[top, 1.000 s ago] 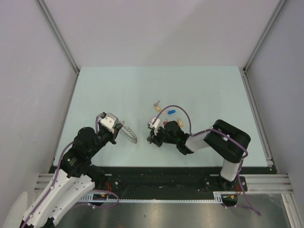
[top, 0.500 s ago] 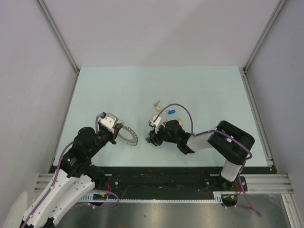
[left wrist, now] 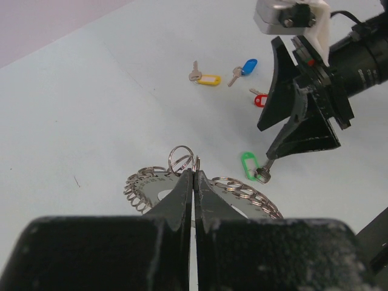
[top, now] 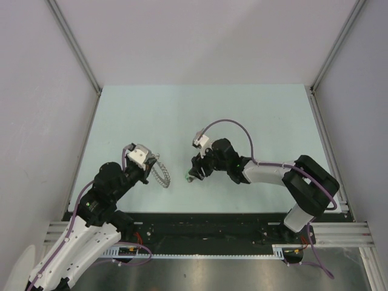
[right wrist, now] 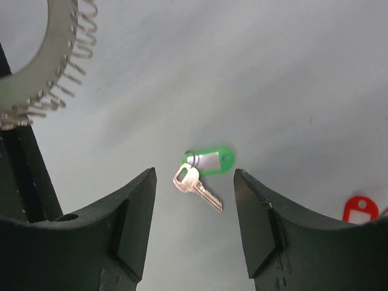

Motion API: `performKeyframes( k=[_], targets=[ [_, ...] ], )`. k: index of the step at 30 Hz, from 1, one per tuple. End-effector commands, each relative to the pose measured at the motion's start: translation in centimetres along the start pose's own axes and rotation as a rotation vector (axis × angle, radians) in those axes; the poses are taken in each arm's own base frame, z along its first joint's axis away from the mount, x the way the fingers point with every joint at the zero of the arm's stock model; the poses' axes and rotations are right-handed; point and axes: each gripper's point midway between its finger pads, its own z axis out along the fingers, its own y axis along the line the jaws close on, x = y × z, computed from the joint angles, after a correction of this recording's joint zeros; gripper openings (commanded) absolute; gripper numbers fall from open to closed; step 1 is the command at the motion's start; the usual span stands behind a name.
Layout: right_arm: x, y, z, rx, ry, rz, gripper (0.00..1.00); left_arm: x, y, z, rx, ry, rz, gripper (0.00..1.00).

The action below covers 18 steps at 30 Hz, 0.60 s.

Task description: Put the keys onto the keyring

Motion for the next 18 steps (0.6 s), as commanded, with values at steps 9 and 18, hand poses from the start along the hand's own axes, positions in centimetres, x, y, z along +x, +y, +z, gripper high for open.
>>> performKeyframes(
  k=[9, 18],
  targets=[
    [0.3, -0.1, 1.4, 0.007, 0.346, 0.114, 0.47, -1.1, 1.0, -0.2, -0.054, -0.047, -0.008, 0.01],
    [1.8, -0.2, 3.5, -0.003, 0.494, 0.115, 0.4, -1.1, 1.2, -0.3, -0.066, -0.046, -0.01, 0.01]
  ],
)
